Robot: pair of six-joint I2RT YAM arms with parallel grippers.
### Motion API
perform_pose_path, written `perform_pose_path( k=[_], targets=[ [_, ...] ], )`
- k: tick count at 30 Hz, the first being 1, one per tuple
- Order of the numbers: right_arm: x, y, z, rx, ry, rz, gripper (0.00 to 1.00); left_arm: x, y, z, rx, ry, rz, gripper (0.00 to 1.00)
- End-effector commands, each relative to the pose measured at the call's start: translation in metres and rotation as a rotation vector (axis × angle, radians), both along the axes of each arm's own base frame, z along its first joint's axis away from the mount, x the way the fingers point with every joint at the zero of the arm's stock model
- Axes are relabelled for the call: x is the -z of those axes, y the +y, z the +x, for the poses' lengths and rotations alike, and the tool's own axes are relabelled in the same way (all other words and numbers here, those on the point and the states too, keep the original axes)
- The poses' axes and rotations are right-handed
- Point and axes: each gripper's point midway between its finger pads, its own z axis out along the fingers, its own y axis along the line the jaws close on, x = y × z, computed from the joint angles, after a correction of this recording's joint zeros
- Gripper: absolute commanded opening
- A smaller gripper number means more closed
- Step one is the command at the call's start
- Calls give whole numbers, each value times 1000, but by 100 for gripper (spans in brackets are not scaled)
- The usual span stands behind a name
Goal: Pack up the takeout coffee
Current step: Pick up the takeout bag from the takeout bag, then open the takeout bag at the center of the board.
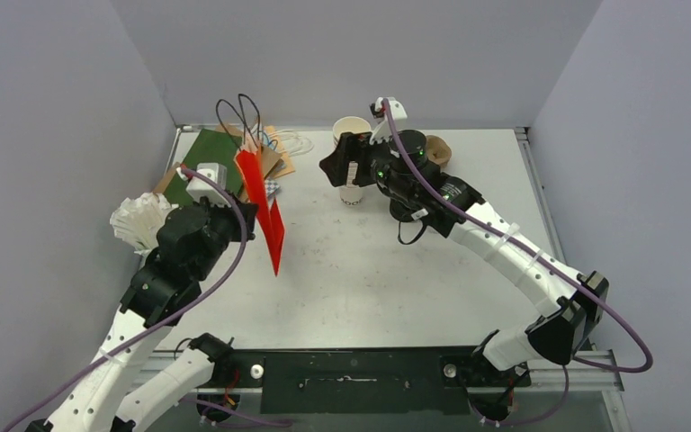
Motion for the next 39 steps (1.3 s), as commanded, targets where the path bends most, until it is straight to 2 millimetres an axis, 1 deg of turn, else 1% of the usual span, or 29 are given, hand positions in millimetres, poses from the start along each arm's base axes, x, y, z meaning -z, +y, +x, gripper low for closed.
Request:
perform_pose_path(
  k=[1, 4, 6, 8, 12, 14, 15, 17, 20, 22, 27, 29, 33, 39],
  targets=[
    [-55, 11, 1, -35, -122, 88, 85, 3, -24, -26, 183, 62, -19, 0],
    [-69, 25, -5, -77, -118, 137, 85, 8, -37, -37, 279, 73, -29, 0],
    [-74, 36, -10, -86, -138, 128, 85, 8, -45, -44, 343, 80, -34, 0],
    [-72, 46, -13, -105, -169, 81, 85, 7, -50, -52, 390, 85, -39, 0],
    [-62, 49, -10, -118, -166, 36, 83, 2, -55, -65, 460, 96, -43, 0],
    [-59, 51, -11, -126, -152, 37, 79, 3, -62, -74, 525, 106, -44, 0],
    [-58, 52, -14, -139, -146, 42, 79, 5, -66, -78, 558, 112, -47, 0],
    [-60, 55, -18, -158, -130, 63, 82, 9, -72, -84, 606, 123, -54, 0],
    [-56, 53, -18, -125, -79, 75, 82, 11, -74, -85, 625, 131, -56, 0],
    [-48, 50, -17, -96, -27, 74, 81, 10, -74, -85, 624, 119, -58, 0],
    [-31, 54, -23, -93, 55, 92, 81, 5, -75, -86, 633, 89, -66, 0],
    [-26, 56, -23, -96, 78, 109, 79, 4, -78, -87, 653, 89, -68, 0],
    [-24, 63, -25, -110, 98, 147, 75, 5, -82, -90, 688, 91, -72, 0],
    [-23, 66, -26, -117, 123, 165, 60, 0, -85, -94, 718, 65, -77, 0]
  ],
)
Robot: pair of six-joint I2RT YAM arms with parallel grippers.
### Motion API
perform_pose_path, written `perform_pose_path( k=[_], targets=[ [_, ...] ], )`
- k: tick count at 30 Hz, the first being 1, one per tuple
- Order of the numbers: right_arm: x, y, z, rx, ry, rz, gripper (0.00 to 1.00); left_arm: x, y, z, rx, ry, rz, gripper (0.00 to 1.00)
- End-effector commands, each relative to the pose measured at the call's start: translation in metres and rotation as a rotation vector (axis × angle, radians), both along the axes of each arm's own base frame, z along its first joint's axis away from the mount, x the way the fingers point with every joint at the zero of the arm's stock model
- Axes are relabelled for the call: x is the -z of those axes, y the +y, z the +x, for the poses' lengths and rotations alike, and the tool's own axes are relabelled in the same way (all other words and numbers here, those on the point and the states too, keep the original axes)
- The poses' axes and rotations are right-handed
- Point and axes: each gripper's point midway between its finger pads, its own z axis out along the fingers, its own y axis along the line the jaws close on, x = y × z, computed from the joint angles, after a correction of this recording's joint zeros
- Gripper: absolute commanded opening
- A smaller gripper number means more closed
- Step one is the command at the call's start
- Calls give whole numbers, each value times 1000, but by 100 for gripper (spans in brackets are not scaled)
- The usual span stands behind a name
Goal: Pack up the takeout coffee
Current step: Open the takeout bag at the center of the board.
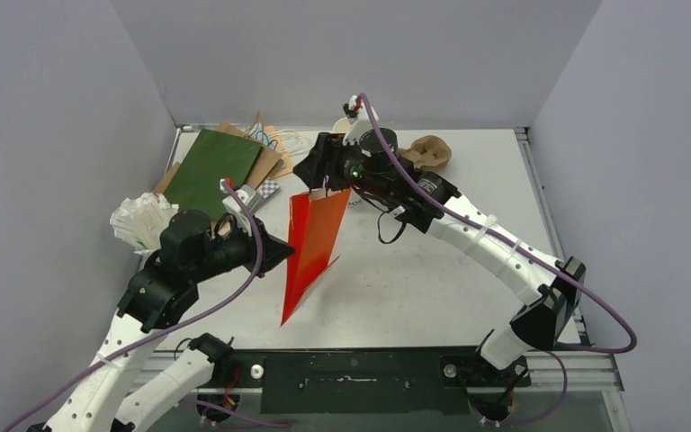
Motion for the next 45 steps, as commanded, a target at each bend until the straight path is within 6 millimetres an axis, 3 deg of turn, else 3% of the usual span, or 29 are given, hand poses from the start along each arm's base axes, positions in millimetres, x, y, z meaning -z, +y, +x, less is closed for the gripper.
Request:
perform_pose_path(
  k=[1, 4, 8, 16, 19, 21, 26, 32, 45],
  targets=[
    [-12, 7, -2, -9, 3, 65, 56, -21, -8, -2, 56, -91, -52, 0],
    [-12, 7, -4, -19, 7, 67, 44, -23, -8, -3, 62, -99, -55, 0],
    [-21, -2, -7, 4, -4, 85, 0, -22, -8, -2, 56, -105, -56, 2],
    [-54, -74, -21, 221, -80, 170, 0, -13, -5, 1, 11, -96, -86, 69],
    [-65, -91, -33, 247, -96, 199, 0, -6, -7, 6, -14, -83, -120, 88],
    [-66, -96, -37, 250, -101, 194, 0, -9, -10, 10, -21, -97, -149, 94],
    [-53, -105, -35, 287, -101, 127, 0, -25, -13, 28, -60, -182, -188, 96],
    [-35, -117, -29, 343, -110, 73, 0, -40, -32, 42, -11, -244, -221, 97],
    [-15, -117, -19, 380, -113, 9, 0, -67, -100, 21, 226, -381, -208, 97]
  ],
)
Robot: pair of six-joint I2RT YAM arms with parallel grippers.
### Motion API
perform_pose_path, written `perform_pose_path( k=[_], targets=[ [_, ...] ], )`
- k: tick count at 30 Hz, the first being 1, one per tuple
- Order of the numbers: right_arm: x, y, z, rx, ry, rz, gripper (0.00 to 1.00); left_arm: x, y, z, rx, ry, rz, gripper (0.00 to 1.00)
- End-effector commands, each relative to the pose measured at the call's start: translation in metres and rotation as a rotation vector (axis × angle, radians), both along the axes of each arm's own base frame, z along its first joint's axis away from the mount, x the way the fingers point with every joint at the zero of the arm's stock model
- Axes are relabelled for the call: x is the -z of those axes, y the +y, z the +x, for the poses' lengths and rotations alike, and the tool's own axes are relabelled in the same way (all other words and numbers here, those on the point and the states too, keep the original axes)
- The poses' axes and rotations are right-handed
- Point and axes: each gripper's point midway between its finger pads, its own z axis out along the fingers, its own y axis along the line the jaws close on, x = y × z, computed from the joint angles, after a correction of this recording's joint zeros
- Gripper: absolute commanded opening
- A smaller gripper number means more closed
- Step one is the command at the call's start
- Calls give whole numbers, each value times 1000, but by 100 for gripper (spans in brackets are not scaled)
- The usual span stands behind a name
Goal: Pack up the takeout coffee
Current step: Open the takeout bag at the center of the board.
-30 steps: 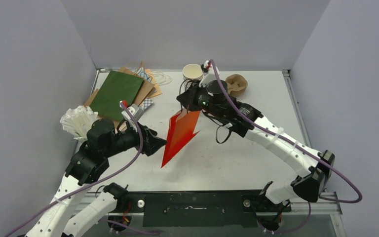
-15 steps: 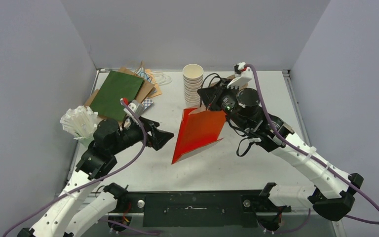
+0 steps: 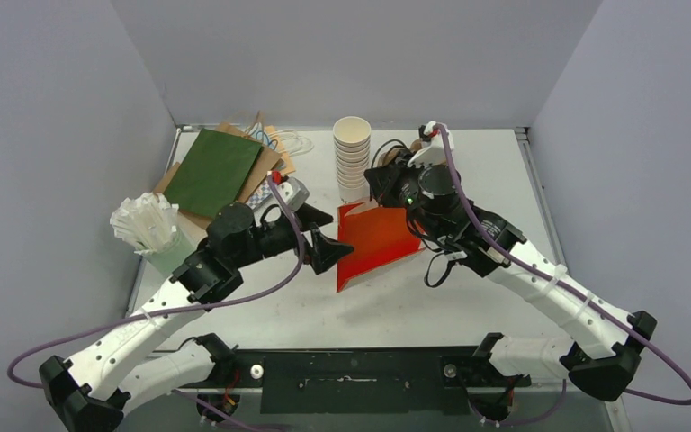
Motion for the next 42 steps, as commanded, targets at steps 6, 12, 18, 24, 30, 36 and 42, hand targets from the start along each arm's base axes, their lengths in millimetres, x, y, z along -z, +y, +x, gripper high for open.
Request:
perform_pose_path(
  k=[6, 12, 18, 24, 30, 36, 42],
  targets=[
    [9, 2, 8, 23, -22, -22, 0, -52, -21, 17, -40, -163, -5, 84],
    [10, 6, 6, 0, -21, -17, 0, -40, -30, 39, -85, -139, 81, 50],
    [15, 5, 6, 5, -19, -26, 12, -34, -35, 39, -70, -139, 103, 9],
    [23, -4, 3, 22, -13, -41, 63, -20, -34, 42, -95, -108, 125, 0],
    [37, -27, -10, 49, 13, -74, 94, 3, -29, 47, -165, -21, 115, 0],
    [40, -57, -32, 68, 27, -62, 100, 12, -24, 44, -192, 30, 88, 0],
    [70, -88, -50, 149, 133, -64, 96, 10, -11, 45, -273, 87, 33, 0]
  ],
)
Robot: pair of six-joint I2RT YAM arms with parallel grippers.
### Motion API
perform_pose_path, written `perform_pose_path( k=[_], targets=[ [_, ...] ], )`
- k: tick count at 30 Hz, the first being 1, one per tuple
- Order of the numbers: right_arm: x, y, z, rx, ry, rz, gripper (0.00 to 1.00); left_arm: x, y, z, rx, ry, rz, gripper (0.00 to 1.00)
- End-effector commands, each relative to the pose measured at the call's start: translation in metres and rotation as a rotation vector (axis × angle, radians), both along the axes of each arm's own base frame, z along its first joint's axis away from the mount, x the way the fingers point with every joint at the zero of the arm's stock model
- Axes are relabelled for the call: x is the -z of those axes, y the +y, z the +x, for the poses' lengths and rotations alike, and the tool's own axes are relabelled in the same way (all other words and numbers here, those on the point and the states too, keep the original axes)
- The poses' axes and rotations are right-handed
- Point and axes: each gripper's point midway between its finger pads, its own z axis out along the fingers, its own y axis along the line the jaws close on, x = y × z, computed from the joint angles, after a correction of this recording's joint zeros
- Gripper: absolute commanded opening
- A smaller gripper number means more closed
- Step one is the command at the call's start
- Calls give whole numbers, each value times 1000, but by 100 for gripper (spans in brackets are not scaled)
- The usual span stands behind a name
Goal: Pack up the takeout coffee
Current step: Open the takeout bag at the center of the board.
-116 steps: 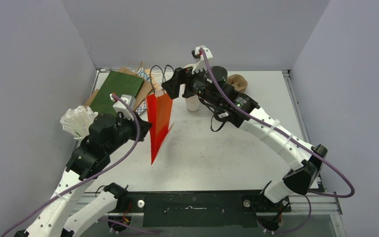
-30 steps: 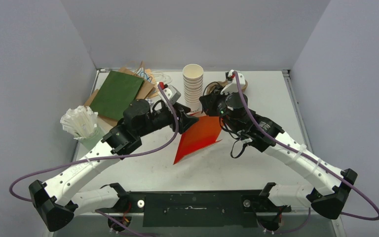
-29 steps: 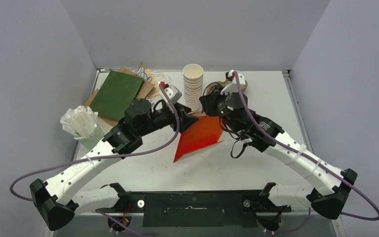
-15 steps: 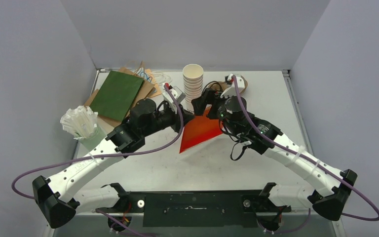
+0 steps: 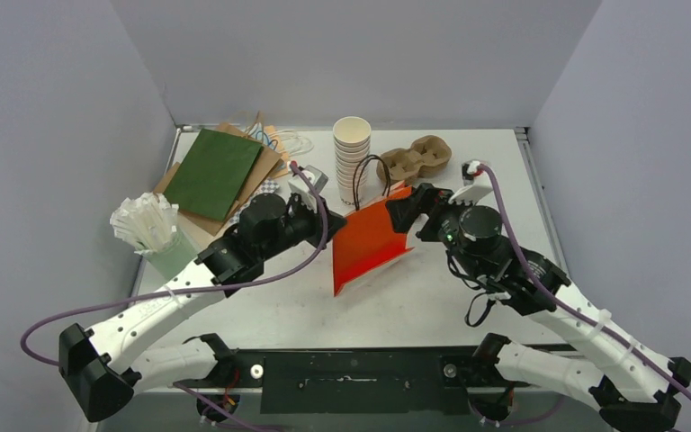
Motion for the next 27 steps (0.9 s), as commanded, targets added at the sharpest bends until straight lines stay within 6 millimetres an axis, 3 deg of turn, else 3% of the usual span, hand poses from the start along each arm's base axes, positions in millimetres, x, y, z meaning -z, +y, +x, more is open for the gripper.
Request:
perform_pose_path(
  k=[1, 6, 11, 14, 20, 27],
  targets=[
    [43, -30, -11, 122, 128, -15, 95, -23, 9, -2, -77, 11, -127, 0],
    [99, -42, -16, 230, 250, 6, 95, -27, 15, -11, -81, 18, -209, 0],
    [157, -25, -18, 264, 407, 70, 100, -28, 20, -18, -74, 7, -241, 0],
    [187, -8, -21, 250, 487, 116, 95, -23, 21, -21, -68, 17, -254, 0],
    [208, 16, -18, 194, 530, 163, 80, -17, 24, -25, -68, 23, -264, 0],
    [234, 12, -27, 220, 600, 140, 54, -16, 36, -22, -127, 15, -254, 0]
  ],
)
